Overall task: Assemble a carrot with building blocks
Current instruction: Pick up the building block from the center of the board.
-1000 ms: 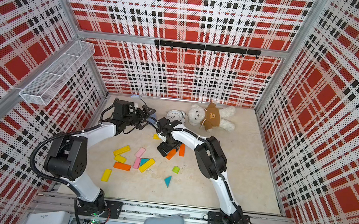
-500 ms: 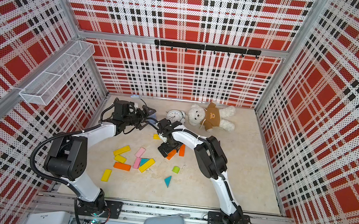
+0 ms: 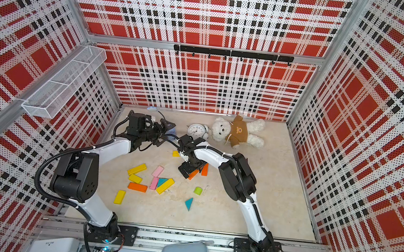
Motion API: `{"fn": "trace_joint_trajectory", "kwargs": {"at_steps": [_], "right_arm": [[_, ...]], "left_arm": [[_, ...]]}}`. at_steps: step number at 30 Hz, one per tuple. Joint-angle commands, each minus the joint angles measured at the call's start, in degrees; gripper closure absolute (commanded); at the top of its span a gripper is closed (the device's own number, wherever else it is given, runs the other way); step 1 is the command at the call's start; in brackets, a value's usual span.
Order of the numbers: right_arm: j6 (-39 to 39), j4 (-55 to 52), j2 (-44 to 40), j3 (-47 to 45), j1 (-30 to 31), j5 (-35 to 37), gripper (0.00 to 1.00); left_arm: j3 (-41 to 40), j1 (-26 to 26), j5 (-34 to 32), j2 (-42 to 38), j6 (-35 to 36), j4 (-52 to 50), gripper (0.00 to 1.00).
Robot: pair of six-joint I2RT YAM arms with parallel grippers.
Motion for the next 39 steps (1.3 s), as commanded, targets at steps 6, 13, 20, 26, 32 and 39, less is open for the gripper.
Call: {"fn": "trace_joint_trajectory", "kwargs": {"at_steps": [6,13,20,26,32,39], "right_arm": [[-1.75,-2.56,-2.79,-1.32,0.03,-3.07,0.0],[-1.3,-3.12,-2.26,-1.26,-0.06,-1.53,0.0],[2.1,-2.59,-2.38,-2.14,-0.07,0.73,0.0],[4.27,0.18,-2.46,-4.54,0.04,-0.95,0.05],[5.44,0.78,-3.86,-4.9,0.17,-0.37,0.12],[7.45,1.58,-7.22,-4.96,0.63,1.08,0.14]], "left_arm": [[0.24,0.25,0.65,1.14,-0.02,0.26,0.01],[0.24,0.14,0.61,1.25,-0.02,0.26,0.0],[0.24,0.05,0.7,1.26,-0.02,0.33,0.0],[0.2,0.06,0.61,1.01,-0.01,0.35,0.01],[0.21,0.08,0.61,0.79,0.05,0.37,0.01],[0.18,0.39,0.65,0.35,-0.02,0.44,0.01]]}}
